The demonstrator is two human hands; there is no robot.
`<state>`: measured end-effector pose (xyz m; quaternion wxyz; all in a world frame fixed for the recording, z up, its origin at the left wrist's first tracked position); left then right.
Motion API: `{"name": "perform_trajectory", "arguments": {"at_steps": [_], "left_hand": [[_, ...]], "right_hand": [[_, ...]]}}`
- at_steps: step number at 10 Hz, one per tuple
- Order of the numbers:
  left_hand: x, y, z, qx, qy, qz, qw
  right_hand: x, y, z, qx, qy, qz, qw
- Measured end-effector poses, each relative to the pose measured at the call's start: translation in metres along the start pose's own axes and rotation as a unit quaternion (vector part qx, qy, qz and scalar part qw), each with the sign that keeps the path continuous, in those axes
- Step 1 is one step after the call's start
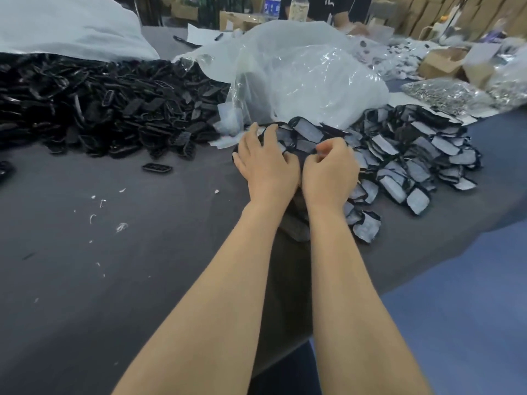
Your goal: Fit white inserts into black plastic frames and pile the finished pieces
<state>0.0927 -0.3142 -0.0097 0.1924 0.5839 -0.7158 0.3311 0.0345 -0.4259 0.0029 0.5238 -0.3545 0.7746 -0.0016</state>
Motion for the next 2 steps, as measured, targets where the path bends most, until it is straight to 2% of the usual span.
{"name": "perform_trajectory", "arguments": {"at_steps": [1,2], "left_hand": [[-0.004,-0.003,-0.024,0.051,0.066,0.013,0.996],[-0.018,-0.002,-0.051,0.088,0.115,0.007,0.989]], "right_hand": [[-0.01,0.007,0.002,0.016,-0.031,-0.017,0.999],[-0.029,0.02,0.016,-0.005,-0.045,-0.028,0.999]]}}
Point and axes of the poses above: each hand's wrist, its own y-axis away from the middle knuckle, its own z-axis out of the palm, x = y × z, the point moved 7 cm from there along -y, towards the middle knuckle, and after that the axes turned 10 degrees about -y, right-handed, at the moved point
